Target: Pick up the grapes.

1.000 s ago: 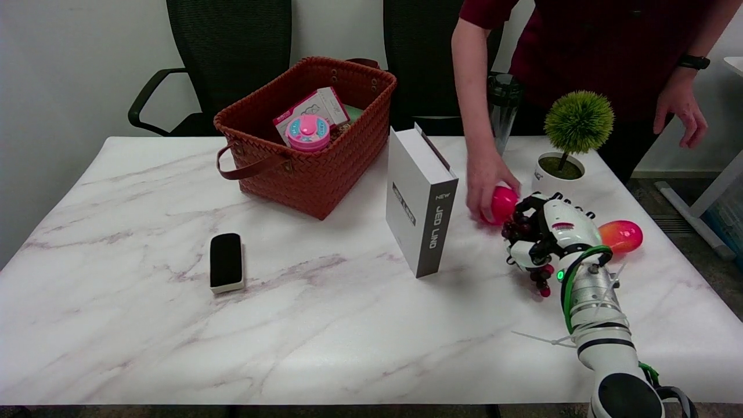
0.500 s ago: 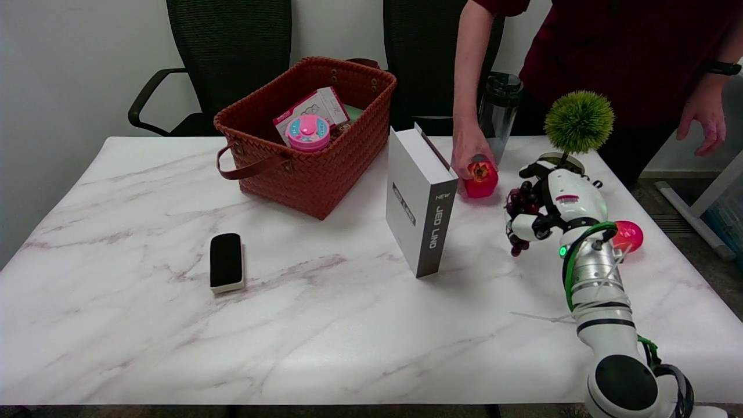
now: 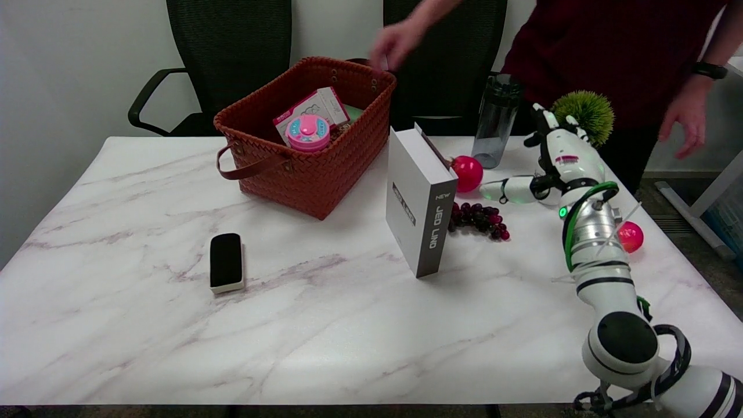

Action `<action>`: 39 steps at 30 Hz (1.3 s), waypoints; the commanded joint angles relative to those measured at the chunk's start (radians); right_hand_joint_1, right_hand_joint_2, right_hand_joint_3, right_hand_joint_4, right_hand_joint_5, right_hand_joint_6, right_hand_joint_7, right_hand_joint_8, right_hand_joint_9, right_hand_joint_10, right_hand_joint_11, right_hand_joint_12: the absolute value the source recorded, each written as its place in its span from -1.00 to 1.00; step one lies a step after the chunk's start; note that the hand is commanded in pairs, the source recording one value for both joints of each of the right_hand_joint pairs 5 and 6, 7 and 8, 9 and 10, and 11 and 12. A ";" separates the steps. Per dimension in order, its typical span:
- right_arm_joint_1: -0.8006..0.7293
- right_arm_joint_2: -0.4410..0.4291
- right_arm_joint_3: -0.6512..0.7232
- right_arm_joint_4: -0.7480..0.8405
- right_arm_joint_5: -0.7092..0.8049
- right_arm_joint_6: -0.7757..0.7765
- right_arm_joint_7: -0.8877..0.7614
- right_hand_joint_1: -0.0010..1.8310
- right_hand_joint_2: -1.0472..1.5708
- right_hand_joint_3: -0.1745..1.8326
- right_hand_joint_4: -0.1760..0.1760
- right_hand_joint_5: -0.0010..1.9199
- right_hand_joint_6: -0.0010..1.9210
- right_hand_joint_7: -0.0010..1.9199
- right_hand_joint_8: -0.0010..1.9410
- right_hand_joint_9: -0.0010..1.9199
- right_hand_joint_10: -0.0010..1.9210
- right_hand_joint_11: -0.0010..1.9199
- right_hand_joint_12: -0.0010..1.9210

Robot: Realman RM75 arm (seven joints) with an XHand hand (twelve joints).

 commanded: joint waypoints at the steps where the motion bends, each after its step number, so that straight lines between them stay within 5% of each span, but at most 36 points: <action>1: 0.082 0.021 0.084 -0.008 0.044 0.137 0.001 0.20 0.22 -1.00 0.00 -0.85 -0.85 -0.39 -0.40 -0.59 -0.59 -0.95 -0.95; 3: 0.074 0.021 0.083 -0.011 0.044 0.137 0.001 0.25 0.15 -0.90 0.00 -0.84 -0.84 -0.31 -0.32 -0.49 -0.49 -0.94 -0.94; 8: 0.040 0.013 0.094 -0.008 0.027 0.134 0.001 0.30 -0.04 -0.28 0.00 -0.62 -0.62 -0.18 -0.19 -0.26 -0.26 -0.87 -0.87; 10: 0.030 0.012 0.095 -0.010 0.005 0.130 0.000 0.27 -0.23 -0.09 0.00 -0.41 -0.41 -0.16 -0.17 -0.33 -0.33 -0.71 -0.71; 11: 0.026 0.012 0.096 -0.012 -0.002 0.127 0.000 0.24 -0.34 -0.03 0.00 -0.39 -0.39 -0.31 -0.32 -0.46 -0.46 -0.68 -0.68; 15: 0.018 0.011 0.098 -0.012 -0.003 0.125 0.000 0.15 -0.52 -0.06 0.00 -0.56 -0.56 -0.60 -0.60 -0.58 -0.58 -0.68 -0.68; 18: 0.014 0.011 0.098 -0.012 -0.003 0.125 0.000 0.19 -0.44 -0.10 0.00 -0.33 -0.33 -0.10 -0.11 -0.37 -0.37 -0.66 -0.66; 20: 0.012 0.011 0.098 -0.014 -0.003 0.125 0.000 0.20 -0.41 -0.11 0.00 -0.26 -0.26 0.01 0.00 -0.31 -0.31 -0.63 -0.63; 39: 0.051 0.015 0.098 -0.166 0.243 0.309 0.001 0.19 -0.34 -0.07 0.00 -0.39 -0.39 -0.14 -0.15 -0.42 -0.42 -0.74 -0.74</action>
